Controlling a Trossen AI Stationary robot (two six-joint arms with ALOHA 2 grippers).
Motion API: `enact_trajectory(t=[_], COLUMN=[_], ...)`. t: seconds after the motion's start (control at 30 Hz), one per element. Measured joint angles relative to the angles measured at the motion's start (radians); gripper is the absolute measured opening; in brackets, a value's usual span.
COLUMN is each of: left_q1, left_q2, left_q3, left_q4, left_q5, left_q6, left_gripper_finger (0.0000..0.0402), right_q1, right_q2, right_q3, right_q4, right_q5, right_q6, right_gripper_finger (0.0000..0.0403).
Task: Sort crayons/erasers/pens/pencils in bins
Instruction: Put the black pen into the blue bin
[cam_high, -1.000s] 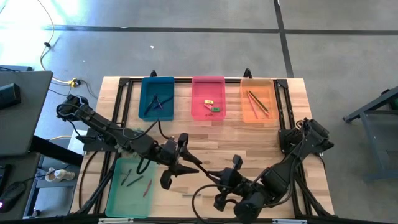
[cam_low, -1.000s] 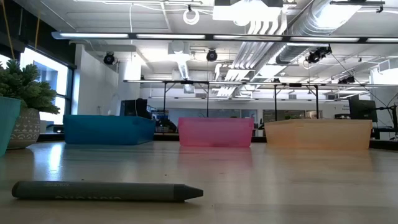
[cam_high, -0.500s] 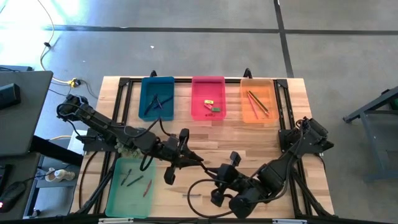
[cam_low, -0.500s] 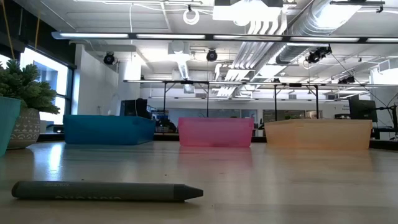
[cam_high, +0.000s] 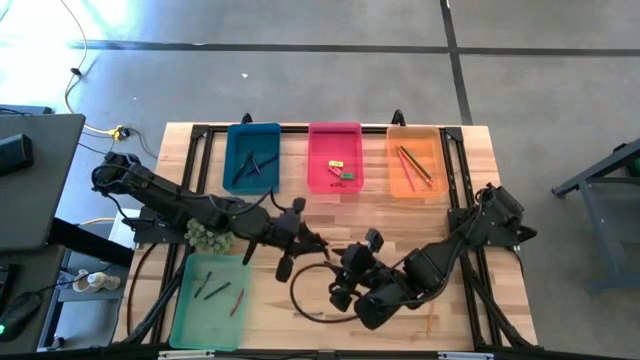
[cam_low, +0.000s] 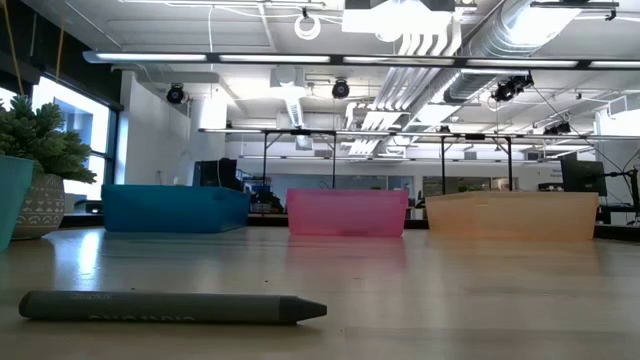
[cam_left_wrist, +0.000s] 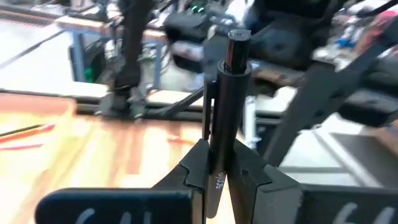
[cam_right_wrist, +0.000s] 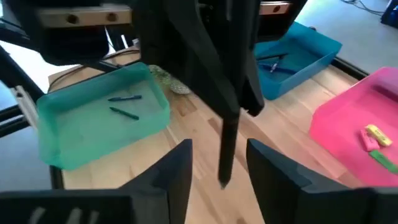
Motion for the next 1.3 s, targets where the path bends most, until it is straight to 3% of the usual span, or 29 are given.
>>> enact_trajectory(t=[0.47,0.93,1.3], left_q1=[0.215,0.533,0.708], left_q2=[-0.082,-0.126,-0.125], left_q3=[-0.002,-0.001,-0.001], left_q4=[-0.353,-0.596,-0.809], left_q5=[-0.092,-0.076,-0.075], left_q6=[0.121,0.113,0.104], left_gripper_finger=[0.0025,0.0024,0.0022], right_q1=[-0.144,-0.420,-0.630], right_q2=[-0.102,-0.121,-0.121], right_q3=[0.000,0.000,0.000], right_q4=[-0.167,-0.264,-0.276], right_q5=[-0.002,-0.229,-0.333], right_q6=[-0.131,-0.457,-0.671], right_gripper_finger=[0.0154,0.0154,0.0154])
